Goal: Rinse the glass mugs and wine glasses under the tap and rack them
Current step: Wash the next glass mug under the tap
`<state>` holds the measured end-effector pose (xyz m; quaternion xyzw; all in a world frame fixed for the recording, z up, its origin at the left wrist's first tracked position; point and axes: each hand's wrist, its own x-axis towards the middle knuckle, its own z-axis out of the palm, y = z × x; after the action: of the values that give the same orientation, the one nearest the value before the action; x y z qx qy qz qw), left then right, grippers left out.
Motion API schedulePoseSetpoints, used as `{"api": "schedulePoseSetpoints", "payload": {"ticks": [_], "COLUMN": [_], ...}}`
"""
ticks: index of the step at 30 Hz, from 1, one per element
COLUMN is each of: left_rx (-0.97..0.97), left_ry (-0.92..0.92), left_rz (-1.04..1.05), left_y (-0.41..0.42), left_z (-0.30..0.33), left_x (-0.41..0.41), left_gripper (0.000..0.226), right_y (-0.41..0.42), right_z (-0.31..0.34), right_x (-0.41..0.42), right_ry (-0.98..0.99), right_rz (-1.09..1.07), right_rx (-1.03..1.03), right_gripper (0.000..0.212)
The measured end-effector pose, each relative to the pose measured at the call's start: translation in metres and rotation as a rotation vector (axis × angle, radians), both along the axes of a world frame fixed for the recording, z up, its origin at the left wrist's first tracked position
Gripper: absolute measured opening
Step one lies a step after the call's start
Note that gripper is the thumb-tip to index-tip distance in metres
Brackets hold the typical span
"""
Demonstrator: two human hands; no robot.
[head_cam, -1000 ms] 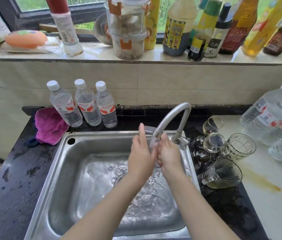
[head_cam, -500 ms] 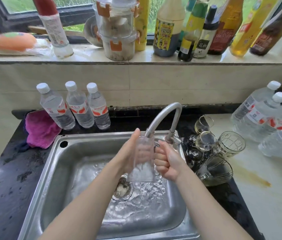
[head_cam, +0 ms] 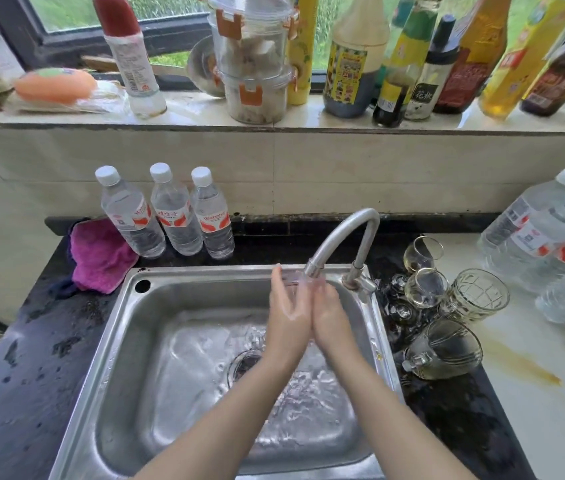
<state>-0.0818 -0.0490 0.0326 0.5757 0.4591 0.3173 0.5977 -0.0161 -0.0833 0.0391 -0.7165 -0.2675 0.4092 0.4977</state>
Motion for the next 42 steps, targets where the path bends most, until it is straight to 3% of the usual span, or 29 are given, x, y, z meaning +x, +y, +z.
{"api": "schedulePoseSetpoints", "payload": {"ticks": [2,4,7,9,11,15,16,19,21,24,27,28,31,33,38,42], "left_rx": [0.108,0.124,-0.151,-0.343,-0.401,-0.560,-0.505,-0.009,0.099,-0.111,-0.282,-0.281,-0.273,-0.248,-0.232,-0.022], "left_ry": [0.020,-0.022,-0.121,-0.095,-0.028,0.039,0.048,0.129,0.113,0.024,-0.081,-0.113,-0.167,-0.163,-0.161,0.072], "left_rz": [-0.139,-0.239,-0.270,-0.161,-0.104,0.112,0.132,0.027,-0.014,-0.004,-0.067,-0.116,-0.222,-0.203,-0.165,-0.205], "left_y": [-0.010,-0.010,0.004,0.013,0.017,0.022,0.019,-0.001,-0.007,0.008,0.025,0.026,0.025,0.026,0.034,0.037], "left_z": [-0.003,-0.006,-0.002,-0.001,0.002,0.010,0.010,0.007,0.002,0.001,0.000,-0.001,-0.004,-0.003,0.006,0.009], "left_x": [-0.005,-0.010,-0.009,-0.005,-0.002,0.009,0.010,0.008,0.001,-0.006,-0.019,-0.022,-0.027,-0.029,-0.045,-0.066], "left_gripper": [0.064,0.060,0.042,0.058,0.073,0.068,0.064,0.046,0.058,0.073,0.057,0.051,0.050,0.051,0.048,0.033], "right_y": [0.005,0.004,0.002,-0.002,-0.006,-0.010,-0.009,-0.008,-0.013,-0.029,-0.032,-0.028,-0.012,-0.003,0.005,0.007], "right_z": [0.003,0.003,-0.003,-0.006,-0.006,-0.001,-0.003,-0.011,-0.012,-0.015,-0.025,-0.026,-0.015,-0.006,0.003,0.006], "right_x": [0.018,0.023,0.021,0.018,0.019,0.011,0.009,0.004,0.000,-0.003,0.015,0.023,0.030,0.029,0.031,0.026], "right_ry": [0.288,0.403,0.421,0.507,0.541,0.379,0.269,-0.102,-0.123,-0.193,-0.482,-0.444,0.083,0.299,0.556,0.597], "right_rz": [-0.007,0.021,0.053,0.089,0.158,0.101,0.077,0.043,0.011,0.182,0.211,0.187,0.205,0.165,0.248,0.269], "right_rx": [-0.033,-0.058,-0.120,-0.114,-0.085,-0.050,-0.030,0.055,0.080,0.084,0.060,0.029,-0.109,-0.200,-0.222,-0.115], "right_gripper": [0.066,0.080,0.086,0.083,0.083,0.067,0.067,0.060,0.039,0.035,0.041,0.039,0.046,0.053,0.050,0.042]}}
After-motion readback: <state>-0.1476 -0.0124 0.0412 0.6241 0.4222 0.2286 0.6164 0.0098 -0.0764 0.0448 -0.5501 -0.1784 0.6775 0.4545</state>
